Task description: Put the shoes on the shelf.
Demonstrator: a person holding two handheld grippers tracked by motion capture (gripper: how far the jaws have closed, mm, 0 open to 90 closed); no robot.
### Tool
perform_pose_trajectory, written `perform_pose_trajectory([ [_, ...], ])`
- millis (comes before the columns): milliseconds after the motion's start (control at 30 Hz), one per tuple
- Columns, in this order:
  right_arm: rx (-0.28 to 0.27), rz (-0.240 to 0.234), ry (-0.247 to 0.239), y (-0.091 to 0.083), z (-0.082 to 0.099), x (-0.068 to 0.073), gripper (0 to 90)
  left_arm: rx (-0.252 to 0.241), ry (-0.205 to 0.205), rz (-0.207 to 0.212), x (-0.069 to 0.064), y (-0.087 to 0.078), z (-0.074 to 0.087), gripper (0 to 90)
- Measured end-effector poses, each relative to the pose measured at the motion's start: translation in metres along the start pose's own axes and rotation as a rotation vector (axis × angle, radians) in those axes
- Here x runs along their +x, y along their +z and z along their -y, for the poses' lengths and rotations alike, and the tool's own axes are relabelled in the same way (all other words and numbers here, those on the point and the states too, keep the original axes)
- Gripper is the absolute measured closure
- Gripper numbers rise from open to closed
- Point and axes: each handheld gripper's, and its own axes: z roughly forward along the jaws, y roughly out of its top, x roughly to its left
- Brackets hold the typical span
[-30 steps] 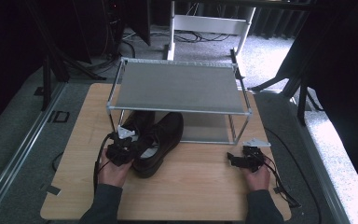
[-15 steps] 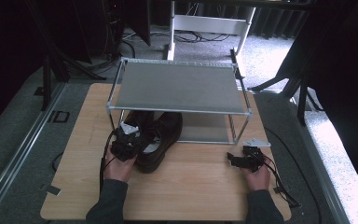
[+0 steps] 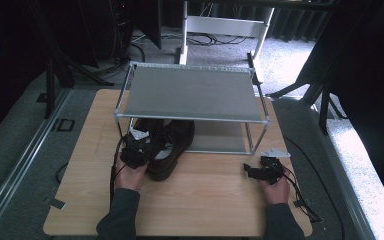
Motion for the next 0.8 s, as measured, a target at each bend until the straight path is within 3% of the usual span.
perform_pose_trajectory([
  [567, 0.000, 0.000, 0.000, 0.000, 0.000, 0.000, 17.7, -0.048, -0.049, -0.045, -0.002, 0.012, -0.006, 81.2],
  [800, 0.000, 0.000, 0.000, 0.000, 0.000, 0.000, 17.7, -0.059, -0.044, -0.063, -0.003, 0.016, -0.007, 81.3],
])
